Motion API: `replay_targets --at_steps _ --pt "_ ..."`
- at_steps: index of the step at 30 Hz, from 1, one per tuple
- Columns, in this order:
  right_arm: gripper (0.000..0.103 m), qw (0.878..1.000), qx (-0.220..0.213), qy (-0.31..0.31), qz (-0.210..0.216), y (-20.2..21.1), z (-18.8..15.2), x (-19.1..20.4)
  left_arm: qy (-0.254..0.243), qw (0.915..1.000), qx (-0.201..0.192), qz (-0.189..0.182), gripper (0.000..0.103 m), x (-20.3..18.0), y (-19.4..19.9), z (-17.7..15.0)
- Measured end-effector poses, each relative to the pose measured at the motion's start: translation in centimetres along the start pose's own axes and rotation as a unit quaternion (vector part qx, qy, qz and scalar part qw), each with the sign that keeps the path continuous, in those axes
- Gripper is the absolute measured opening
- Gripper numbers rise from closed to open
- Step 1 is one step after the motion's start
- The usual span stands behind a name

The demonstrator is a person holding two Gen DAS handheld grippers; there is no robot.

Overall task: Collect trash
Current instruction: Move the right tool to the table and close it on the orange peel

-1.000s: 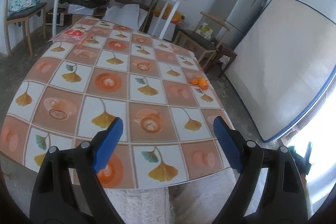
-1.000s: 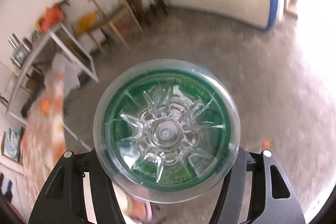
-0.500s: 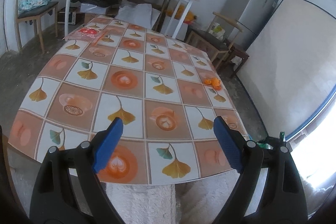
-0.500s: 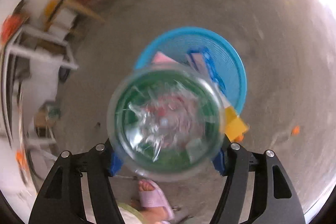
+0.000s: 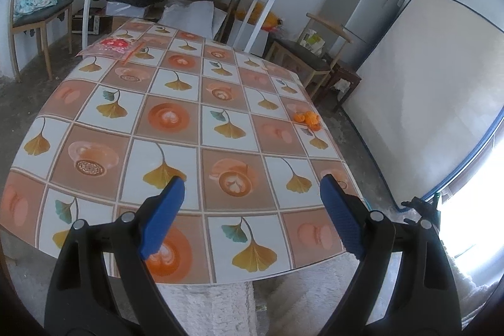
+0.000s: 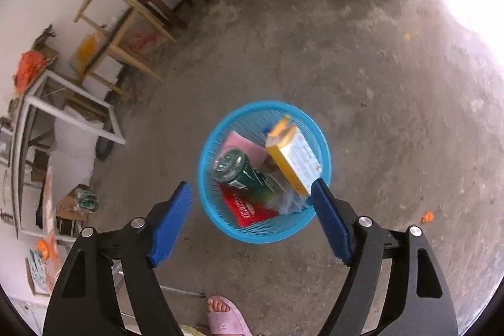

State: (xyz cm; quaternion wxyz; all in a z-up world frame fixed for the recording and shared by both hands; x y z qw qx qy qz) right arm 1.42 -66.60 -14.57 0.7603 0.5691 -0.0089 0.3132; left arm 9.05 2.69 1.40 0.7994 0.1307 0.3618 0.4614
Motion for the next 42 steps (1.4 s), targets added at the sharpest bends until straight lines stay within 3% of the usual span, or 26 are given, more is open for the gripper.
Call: replay_targets --at_steps 3,7,10,12,16,21,23,24,26,28,33,34,37,42 --pt "0.076 0.997 -0.025 0.059 0.034 3.5 -0.6 4.5 0.003 1.0000 -0.003 0.003 0.084 0.6 0.2 0.1" --pt "0.079 0.982 -0.048 0.166 0.083 7.6 -2.4 12.7 0.013 0.9998 -0.010 0.003 0.084 1.5 0.5 0.1" --pt "0.084 0.956 -0.056 0.258 0.131 10.6 -5.2 20.3 0.022 0.9997 -0.012 0.001 0.084 2.3 0.5 -0.1" --pt "0.086 0.932 -0.047 0.321 0.164 11.8 -7.8 25.7 0.029 0.9995 -0.013 0.000 0.084 3.0 0.4 -0.3" --pt "0.086 0.896 -0.012 0.403 0.185 10.8 -13.1 34.7 0.046 0.9989 -0.015 0.000 0.084 4.6 0.4 -0.6" --pt "0.082 0.895 0.023 0.412 0.167 6.2 -15.9 40.8 0.062 0.9980 -0.015 0.004 0.084 6.6 0.5 -0.9" --pt "0.067 0.903 0.029 0.402 0.149 4.5 -16.1 42.2 0.067 0.9976 -0.016 0.005 0.084 7.4 0.7 -0.9" --pt "0.065 0.906 0.025 0.397 0.143 4.3 -16.3 42.5 0.067 0.9976 -0.017 0.007 0.084 7.6 0.8 -1.0" --pt "0.058 0.903 0.015 0.401 0.152 4.6 -16.9 43.0 0.066 0.9976 -0.020 0.012 0.084 8.1 1.0 -0.9" --pt "0.054 0.883 -0.010 0.444 0.152 5.5 -18.5 43.6 0.064 0.9976 -0.022 0.012 0.084 8.5 1.1 -0.9" --pt "0.048 0.791 -0.073 0.595 0.121 6.3 -23.8 45.8 0.059 0.9981 -0.018 -0.001 0.084 8.9 0.6 -0.9" --pt "0.047 0.779 -0.075 0.612 0.115 6.1 -24.4 46.1 0.058 0.9982 -0.016 -0.005 0.084 9.0 0.4 -0.9" --pt "0.044 0.761 -0.071 0.638 0.092 4.7 -25.2 47.1 0.054 0.9985 -0.011 -0.009 0.084 9.1 -0.2 -0.9" --pt "0.033 0.750 -0.058 0.654 0.072 2.9 -25.3 48.1 0.057 0.9982 -0.012 -0.012 0.084 9.4 -0.4 -0.8"
Point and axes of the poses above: each gripper's, at about its wrist camera, not at the fingertips, and y roughly against the way its jaws point, x to its left, z to its top, the point moved 1 cm from there along -y, roughly the way its jaws point, and after that the axes turned 7 degrees about -z, right-handed, at the moved point
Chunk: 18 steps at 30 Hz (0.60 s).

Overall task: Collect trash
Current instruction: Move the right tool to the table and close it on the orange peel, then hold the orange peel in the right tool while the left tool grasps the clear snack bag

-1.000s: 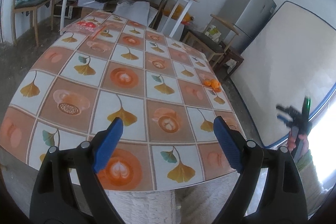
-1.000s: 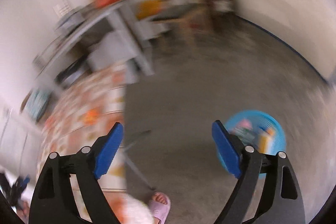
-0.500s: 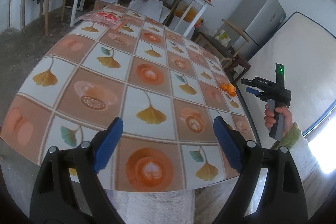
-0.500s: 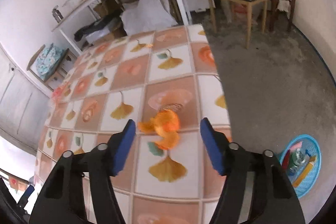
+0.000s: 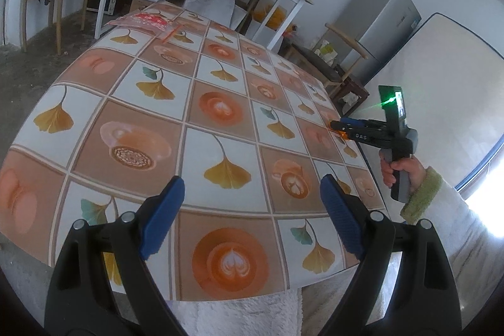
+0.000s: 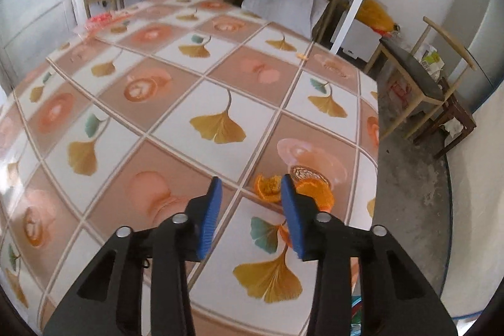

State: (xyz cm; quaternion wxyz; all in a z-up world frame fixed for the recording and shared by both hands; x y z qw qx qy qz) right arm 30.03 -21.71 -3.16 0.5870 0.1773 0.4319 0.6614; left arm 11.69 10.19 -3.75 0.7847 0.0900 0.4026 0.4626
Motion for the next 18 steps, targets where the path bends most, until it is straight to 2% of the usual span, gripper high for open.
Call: replay_targets --at_steps 6,8,12,18 --pt "0.016 1.000 0.023 -0.008 -0.004 -1.9 0.4 -0.2 0.011 0.9999 0.003 0.001 0.084 0.6 -0.4 -0.2" --pt "0.007 0.999 0.026 -0.025 0.005 -2.2 0.5 -0.6 0.011 0.9999 0.005 0.002 0.084 0.6 -0.6 -0.2" --pt "0.004 0.998 0.020 -0.047 0.026 -2.1 0.3 -0.9 0.012 0.9999 0.007 0.004 0.084 0.7 -0.7 -0.2" --pt "0.003 0.988 -0.048 -0.126 0.074 2.2 0.8 -4.3 0.012 0.9998 0.011 0.006 0.084 0.5 -1.1 -0.1"
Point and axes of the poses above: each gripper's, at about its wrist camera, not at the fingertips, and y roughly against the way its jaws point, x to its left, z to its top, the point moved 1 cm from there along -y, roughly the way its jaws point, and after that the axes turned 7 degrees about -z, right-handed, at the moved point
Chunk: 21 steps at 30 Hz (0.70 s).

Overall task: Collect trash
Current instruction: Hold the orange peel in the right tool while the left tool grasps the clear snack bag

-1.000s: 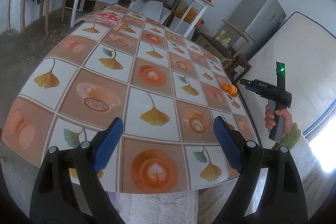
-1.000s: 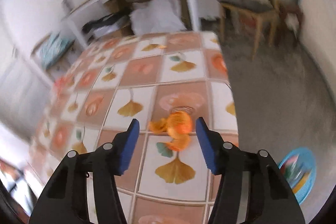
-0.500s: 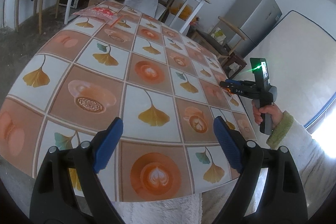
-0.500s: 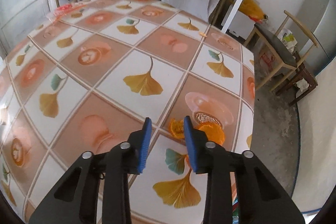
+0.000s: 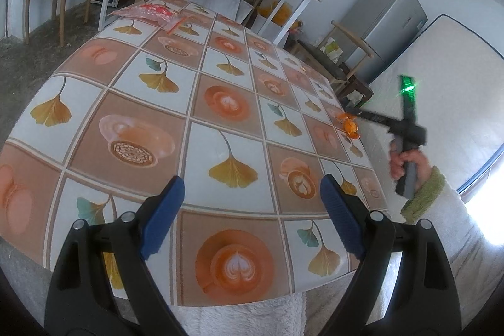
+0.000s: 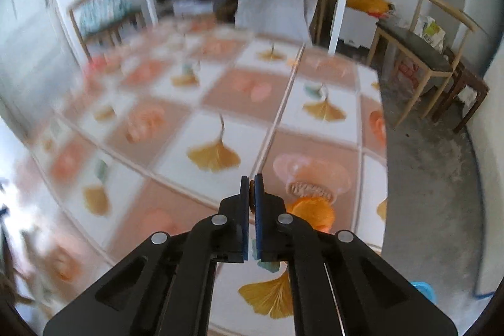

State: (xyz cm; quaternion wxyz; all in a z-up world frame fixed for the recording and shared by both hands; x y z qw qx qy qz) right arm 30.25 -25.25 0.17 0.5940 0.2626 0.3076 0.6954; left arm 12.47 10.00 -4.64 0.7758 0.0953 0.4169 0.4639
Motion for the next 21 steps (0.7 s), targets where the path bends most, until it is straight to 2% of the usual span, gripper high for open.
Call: replay_targets --at_steps 4,9,15,16,18,20,21 --pt "0.003 0.999 -0.027 -0.031 0.008 2.2 0.6 -2.0 0.001 1.0000 0.004 0.000 0.084 0.0 -0.4 0.1" --pt "0.003 0.999 0.002 -0.041 0.000 -0.2 -0.7 -3.0 0.003 0.9999 0.011 0.002 0.084 -0.1 -1.1 0.0" --pt "0.006 0.995 0.034 -0.076 0.047 -2.4 -1.9 -4.0 -0.001 0.9998 0.015 0.009 0.084 -0.3 -1.2 0.1" --pt "0.009 0.995 0.033 -0.083 0.054 -2.2 -1.9 -4.2 -0.001 0.9999 0.014 0.009 0.084 -0.3 -1.1 0.1" --pt "0.023 0.991 0.021 -0.104 0.077 -1.5 -1.8 -5.1 -0.001 0.9999 0.014 0.009 0.084 -0.4 -1.2 0.1" --pt "0.042 0.988 0.006 -0.124 0.095 -0.6 -1.8 -6.0 0.000 0.9999 0.014 0.009 0.084 -0.4 -1.3 0.1" --pt "0.044 0.985 0.000 -0.135 0.104 -0.2 -1.9 -6.5 0.000 0.9999 0.015 0.009 0.084 -0.4 -1.3 0.1"
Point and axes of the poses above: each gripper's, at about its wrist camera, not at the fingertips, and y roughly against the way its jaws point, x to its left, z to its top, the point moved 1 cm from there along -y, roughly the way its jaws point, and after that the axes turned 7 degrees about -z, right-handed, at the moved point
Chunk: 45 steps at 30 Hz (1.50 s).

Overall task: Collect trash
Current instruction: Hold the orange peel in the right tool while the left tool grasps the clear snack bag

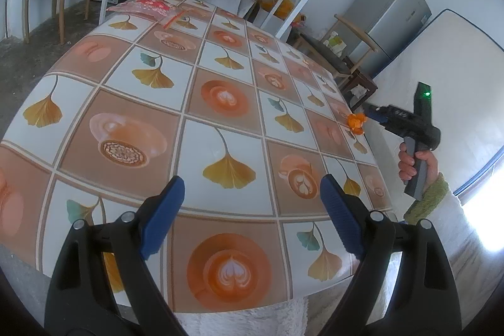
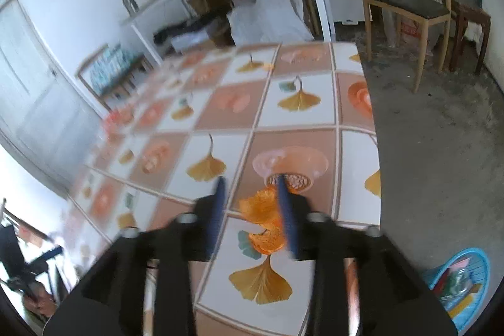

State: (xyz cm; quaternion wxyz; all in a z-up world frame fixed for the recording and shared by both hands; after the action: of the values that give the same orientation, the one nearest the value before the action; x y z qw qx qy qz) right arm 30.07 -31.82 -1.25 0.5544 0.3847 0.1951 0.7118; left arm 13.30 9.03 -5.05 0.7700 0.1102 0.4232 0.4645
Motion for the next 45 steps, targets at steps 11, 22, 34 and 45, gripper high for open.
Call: replay_targets --at_steps 11,22,34,45 --pt "0.044 0.998 0.036 -0.055 -0.020 -2.1 -0.6 -2.7 0.003 1.0000 0.001 0.003 0.084 0.1 -0.2 -0.2" --pt "0.055 0.998 0.055 -0.025 0.012 -3.0 -1.3 -0.8 0.007 0.9998 -0.001 0.018 0.084 0.4 0.0 0.3" --pt "0.045 0.979 0.045 0.151 -0.126 -4.7 -3.0 3.8 -0.001 0.9997 0.002 0.026 0.084 0.0 0.0 0.5" --pt "0.015 0.990 0.031 0.092 -0.099 -4.2 -2.3 2.2 0.004 0.9965 -0.042 0.072 0.084 3.5 1.6 8.0"
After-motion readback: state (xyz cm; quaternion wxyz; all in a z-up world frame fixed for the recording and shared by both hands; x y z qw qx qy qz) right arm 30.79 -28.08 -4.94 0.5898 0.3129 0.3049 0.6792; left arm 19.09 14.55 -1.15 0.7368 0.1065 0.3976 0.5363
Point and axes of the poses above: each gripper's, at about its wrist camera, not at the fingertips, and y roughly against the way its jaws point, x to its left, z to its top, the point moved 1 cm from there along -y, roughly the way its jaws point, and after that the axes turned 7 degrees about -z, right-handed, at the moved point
